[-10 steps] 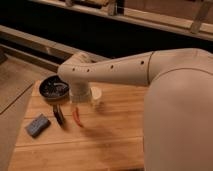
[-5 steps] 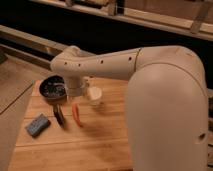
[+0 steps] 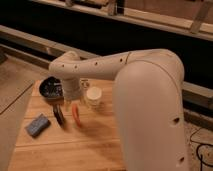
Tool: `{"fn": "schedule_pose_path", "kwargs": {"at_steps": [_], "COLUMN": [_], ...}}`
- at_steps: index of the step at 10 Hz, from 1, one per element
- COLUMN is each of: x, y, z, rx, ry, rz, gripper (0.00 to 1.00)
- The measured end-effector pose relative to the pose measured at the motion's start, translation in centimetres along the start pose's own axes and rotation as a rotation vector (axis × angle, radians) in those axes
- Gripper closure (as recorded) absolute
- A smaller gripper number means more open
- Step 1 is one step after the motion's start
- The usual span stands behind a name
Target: Knock the eraser over
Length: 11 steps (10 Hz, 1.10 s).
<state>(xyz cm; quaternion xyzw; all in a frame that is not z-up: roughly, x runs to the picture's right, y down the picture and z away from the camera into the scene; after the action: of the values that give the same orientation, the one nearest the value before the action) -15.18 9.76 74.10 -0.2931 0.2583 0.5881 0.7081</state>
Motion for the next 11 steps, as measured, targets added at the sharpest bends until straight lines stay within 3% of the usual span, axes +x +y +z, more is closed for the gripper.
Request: {"fn": "schedule_pose_path", "kwargs": {"at_steps": [5, 8, 11], "x": [-1.2, -2.0, -1.7], "y": [1.6, 3.5, 8.1], "z": [0.4, -0.9, -3.3], "rx": [-0.032, -0.025, -0.013], "ry": [0.011, -0.034, -0.093], "rz": [-0.029, -0.082, -0.184], "gripper": [0.35, 0.35, 0.35]}}
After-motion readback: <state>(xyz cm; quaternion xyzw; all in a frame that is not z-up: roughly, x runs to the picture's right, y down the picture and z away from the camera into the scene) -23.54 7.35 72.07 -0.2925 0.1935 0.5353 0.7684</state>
